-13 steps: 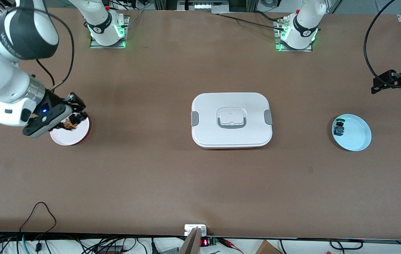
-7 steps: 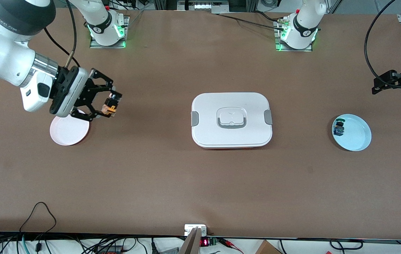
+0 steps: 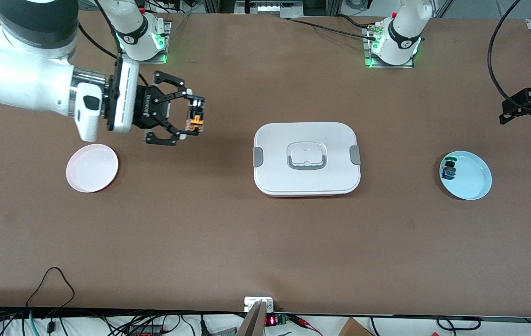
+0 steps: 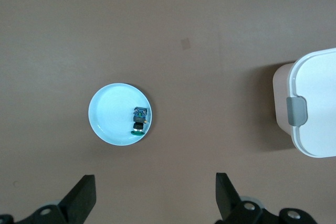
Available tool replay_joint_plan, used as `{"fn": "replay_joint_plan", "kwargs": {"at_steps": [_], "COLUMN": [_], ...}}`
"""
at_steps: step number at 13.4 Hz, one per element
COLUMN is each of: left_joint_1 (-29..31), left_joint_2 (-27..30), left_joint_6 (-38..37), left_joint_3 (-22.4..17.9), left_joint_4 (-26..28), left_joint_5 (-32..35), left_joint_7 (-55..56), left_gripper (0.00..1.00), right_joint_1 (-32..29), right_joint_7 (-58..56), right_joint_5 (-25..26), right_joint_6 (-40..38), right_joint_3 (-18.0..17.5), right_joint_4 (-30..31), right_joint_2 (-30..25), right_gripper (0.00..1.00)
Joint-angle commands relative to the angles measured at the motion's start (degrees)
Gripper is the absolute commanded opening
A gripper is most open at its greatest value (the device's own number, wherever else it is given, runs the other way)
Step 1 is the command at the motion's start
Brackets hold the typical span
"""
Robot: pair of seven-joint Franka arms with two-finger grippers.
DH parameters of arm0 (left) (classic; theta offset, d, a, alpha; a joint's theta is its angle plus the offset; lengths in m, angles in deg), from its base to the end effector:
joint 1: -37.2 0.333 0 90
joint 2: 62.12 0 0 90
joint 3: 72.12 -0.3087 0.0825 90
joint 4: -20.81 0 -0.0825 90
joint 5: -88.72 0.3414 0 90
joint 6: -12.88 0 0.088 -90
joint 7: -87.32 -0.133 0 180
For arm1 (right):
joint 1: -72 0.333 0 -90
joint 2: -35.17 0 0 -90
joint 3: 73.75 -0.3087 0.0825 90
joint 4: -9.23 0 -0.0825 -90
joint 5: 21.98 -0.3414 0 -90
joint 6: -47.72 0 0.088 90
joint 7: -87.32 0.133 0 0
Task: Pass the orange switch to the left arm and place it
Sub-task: 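Carry the switch above the box while the left gripper reaches toward it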
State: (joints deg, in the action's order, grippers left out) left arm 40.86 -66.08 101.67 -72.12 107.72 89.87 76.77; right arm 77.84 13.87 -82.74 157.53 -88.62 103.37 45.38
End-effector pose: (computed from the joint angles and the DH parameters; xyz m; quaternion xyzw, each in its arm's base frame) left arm 0.5281 0.0365 0.5765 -0.9980 0.0600 0.0193 0.0077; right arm 0.5347 0.2782 0.5478 -0.6885 -0.5205 -0.2605 0.4326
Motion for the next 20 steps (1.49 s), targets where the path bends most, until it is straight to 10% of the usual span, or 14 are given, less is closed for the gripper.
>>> {"fn": "replay_joint_plan", "kwargs": {"at_steps": [1, 4, 11, 16, 20], "left_joint_1": [0.3, 2.0, 9.3, 8.9, 8.9], "left_joint_2": [-1.4, -1.4, -7.2, 0.1, 1.3], "left_joint_6": [-4.4, -10.7, -21.1, -8.6, 4.0], "left_joint_3": [-0.4, -0.6, -0.7, 3.8, 13.0], "left_joint_4": [-2.5, -3.1, 3.1, 18.0, 18.2], "left_joint_5": [-2.9, -12.7, -58.7, -74.6, -78.5], "left_joint_7": [-1.7, -1.1, 5.2, 5.3, 10.5], "left_gripper": [1.0, 1.0, 1.0, 1.0, 1.0], "right_joint_1": [4.3, 7.5, 13.3, 18.6, 22.2], "right_joint_7": [-3.6, -4.7, -23.0, -31.5, -33.0], "right_joint_5": [-6.2, -13.3, -31.1, -45.6, -50.0], "right_joint_6": [1.6, 5.5, 12.6, 16.1, 20.6], "right_joint_3": [0.2, 0.2, 0.2, 0.3, 0.3], "right_joint_4": [-0.4, -0.4, 0.7, 0.9, 0.6], "right_joint_2": [0.9, 0.9, 3.6, 6.3, 7.1], "right_gripper": [0.02, 0.04, 0.04, 0.04, 0.03]}}
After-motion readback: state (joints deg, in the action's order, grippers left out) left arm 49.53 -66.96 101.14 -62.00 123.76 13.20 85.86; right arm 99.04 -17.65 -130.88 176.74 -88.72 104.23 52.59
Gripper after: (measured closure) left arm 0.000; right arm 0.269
